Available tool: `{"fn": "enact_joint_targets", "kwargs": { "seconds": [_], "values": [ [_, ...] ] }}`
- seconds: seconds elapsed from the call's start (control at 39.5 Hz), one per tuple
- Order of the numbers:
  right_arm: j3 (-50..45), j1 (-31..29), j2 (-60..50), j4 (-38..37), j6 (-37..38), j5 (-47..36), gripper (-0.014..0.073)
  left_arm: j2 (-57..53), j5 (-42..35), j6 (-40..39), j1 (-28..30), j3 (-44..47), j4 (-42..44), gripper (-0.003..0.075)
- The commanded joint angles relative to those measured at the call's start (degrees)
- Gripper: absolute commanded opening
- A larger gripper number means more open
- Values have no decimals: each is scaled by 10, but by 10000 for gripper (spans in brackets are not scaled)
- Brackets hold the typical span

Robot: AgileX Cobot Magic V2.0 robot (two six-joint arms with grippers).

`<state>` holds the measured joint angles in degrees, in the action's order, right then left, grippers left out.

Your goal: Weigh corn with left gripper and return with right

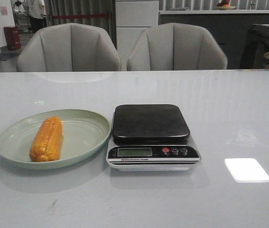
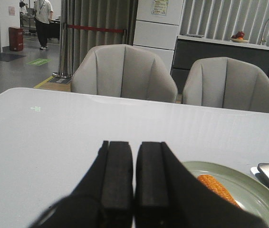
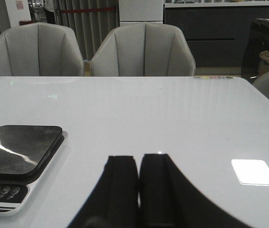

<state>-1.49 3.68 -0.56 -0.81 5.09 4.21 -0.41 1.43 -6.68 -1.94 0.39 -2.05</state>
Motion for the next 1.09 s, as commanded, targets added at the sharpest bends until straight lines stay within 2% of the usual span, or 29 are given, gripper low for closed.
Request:
{"fn": "enact_joint_targets", "kwargs": {
  "seconds": [0.0, 0.89, 1.06],
  "values": [
    [-6, -3, -10, -5, -1, -47, 167, -11, -47, 0, -3, 18, -2, 113],
    [-6, -3, -10, -5, -1, -47, 167, -11, -47, 0, -3, 18, -2, 113],
    [-6, -3, -10, -5, -1, -47, 167, -11, -73, 0, -3, 18, -2, 113]
  ]
}}
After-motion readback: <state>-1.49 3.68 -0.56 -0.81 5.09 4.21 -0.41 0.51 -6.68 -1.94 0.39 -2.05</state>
